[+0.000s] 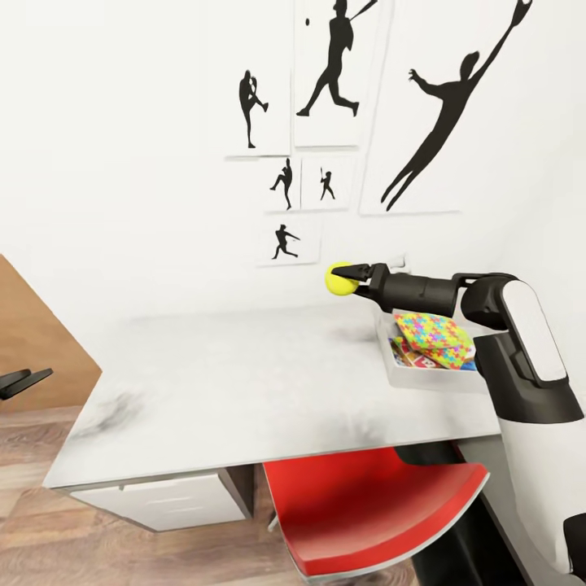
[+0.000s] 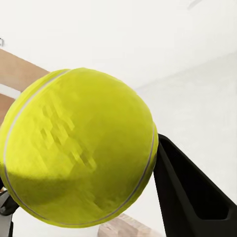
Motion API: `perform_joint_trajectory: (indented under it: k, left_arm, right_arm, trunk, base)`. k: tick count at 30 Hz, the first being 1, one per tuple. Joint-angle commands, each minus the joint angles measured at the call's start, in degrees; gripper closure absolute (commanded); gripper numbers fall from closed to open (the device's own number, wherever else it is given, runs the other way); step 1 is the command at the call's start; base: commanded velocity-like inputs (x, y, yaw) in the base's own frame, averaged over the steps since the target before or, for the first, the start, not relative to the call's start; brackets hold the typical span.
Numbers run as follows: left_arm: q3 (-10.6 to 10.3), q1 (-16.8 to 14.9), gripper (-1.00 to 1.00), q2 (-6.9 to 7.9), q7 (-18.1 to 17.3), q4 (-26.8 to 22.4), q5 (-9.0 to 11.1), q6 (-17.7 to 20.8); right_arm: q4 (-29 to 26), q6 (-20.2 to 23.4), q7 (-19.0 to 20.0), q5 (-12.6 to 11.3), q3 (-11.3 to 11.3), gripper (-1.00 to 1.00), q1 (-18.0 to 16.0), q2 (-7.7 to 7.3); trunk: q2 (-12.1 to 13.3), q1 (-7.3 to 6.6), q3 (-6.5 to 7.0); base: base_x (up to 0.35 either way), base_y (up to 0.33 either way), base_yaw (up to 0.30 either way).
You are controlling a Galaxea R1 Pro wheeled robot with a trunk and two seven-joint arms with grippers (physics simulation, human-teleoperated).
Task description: Put all the toys in the child's room - the three board games (two on the bed and one on the table), the two jigsaw puzzles on the table, and the tennis ball on the table - inside the toy box on the table in the child's room.
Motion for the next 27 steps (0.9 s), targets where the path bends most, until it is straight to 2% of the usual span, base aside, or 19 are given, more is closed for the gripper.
perform_joint_trajectory:
  k: [1, 18, 27]
  left_arm:
    - [0.0, 0.0, -1.0, 0.03, -0.3, 0.0, -0.1, 0.6]
    - [0.1, 0.0, -1.0, 0.05, -0.3, 0.0, -0.1, 0.6]
    - [0.0, 0.0, -1.0, 0.0, -0.3, 0.0, -0.1, 0.6]
  right_arm:
    - [0.0, 0.0, -0.8, -0.7, 0.1, 1.0, -0.1, -0.02]
    - [-0.1, 0.0, -0.7, -0.6, 0.5, 1.0, 0.0, -0.44]
    - [0.0, 0.0, -0.7, -0.6, 0.2, 1.0, 1.9, -0.5]
  trunk:
    - [-0.1, 0.04, -0.01]
    - [-0.1, 0.04, 1.61]
    - [-0.1, 0.04, 2.47]
  base:
    - [0.0, -0.002, 0.0]
    - [0.0, 0.0, 0.0]
    - [0.0, 0.0, 0.0]
